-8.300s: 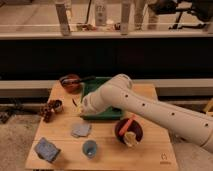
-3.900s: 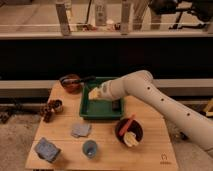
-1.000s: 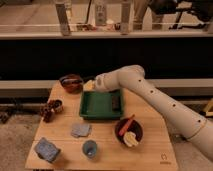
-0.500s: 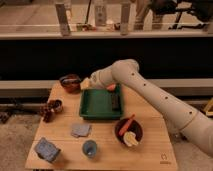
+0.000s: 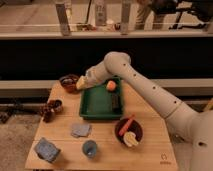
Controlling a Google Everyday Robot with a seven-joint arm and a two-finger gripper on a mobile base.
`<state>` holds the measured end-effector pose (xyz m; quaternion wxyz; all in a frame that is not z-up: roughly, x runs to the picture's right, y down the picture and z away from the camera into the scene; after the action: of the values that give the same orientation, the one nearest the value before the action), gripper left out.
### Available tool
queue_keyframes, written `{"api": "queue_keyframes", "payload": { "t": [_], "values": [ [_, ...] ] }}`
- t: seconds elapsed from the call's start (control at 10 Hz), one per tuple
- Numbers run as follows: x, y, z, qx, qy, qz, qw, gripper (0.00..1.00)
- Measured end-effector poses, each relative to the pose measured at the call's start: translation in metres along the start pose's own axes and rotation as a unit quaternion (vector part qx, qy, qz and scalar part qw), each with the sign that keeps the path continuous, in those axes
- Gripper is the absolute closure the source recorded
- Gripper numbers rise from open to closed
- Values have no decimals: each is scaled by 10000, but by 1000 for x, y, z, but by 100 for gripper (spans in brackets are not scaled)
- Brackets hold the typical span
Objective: Place fork in red bowl
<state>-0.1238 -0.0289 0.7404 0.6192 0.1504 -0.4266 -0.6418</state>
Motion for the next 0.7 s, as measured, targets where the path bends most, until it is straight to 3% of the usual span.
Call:
{"api": "queue_keyframes", "payload": {
  "t": [0.2, 0.7],
  "values": [
    [6, 5, 11, 140, -163, 232, 9995, 98],
    [30, 27, 27, 233, -199, 808, 9963, 98]
  ]
}}
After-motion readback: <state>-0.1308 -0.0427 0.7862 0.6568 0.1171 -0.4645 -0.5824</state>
